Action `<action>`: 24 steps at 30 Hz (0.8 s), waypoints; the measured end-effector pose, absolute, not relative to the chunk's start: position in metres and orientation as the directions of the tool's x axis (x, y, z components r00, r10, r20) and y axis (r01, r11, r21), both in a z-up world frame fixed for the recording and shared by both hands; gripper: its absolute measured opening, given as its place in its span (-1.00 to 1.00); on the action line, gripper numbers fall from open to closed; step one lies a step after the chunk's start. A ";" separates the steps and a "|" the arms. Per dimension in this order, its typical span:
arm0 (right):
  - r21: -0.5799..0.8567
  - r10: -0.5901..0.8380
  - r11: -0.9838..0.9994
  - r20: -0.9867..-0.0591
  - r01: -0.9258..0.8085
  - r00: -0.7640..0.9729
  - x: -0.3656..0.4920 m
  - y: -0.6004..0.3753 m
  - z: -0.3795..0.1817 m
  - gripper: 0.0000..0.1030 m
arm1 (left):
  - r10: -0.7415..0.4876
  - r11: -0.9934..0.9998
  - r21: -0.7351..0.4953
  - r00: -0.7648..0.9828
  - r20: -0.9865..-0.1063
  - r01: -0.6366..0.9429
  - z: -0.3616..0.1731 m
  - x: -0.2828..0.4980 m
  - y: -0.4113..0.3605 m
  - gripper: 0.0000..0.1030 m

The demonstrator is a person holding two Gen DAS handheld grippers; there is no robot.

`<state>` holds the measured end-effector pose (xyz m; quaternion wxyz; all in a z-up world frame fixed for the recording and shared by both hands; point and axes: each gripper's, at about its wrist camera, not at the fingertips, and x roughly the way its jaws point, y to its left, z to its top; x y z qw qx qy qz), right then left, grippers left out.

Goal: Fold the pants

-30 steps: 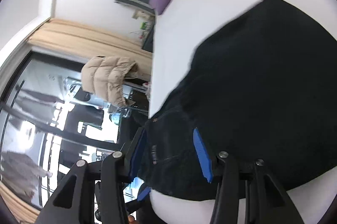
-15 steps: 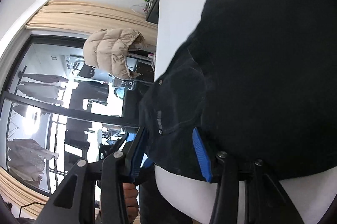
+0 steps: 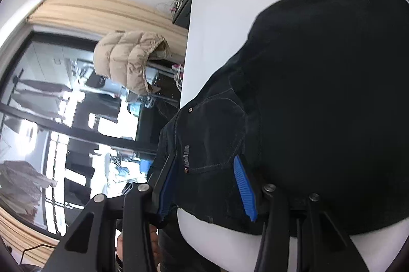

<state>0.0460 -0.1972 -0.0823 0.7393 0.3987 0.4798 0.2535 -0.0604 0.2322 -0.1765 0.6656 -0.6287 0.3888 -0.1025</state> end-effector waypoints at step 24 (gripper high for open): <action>0.706 0.702 0.708 -0.702 -0.018 0.120 0.150 -0.174 -0.140 -1.00 | -0.501 0.672 -0.733 0.663 -0.556 -0.107 -0.057 -0.010 0.152 -0.70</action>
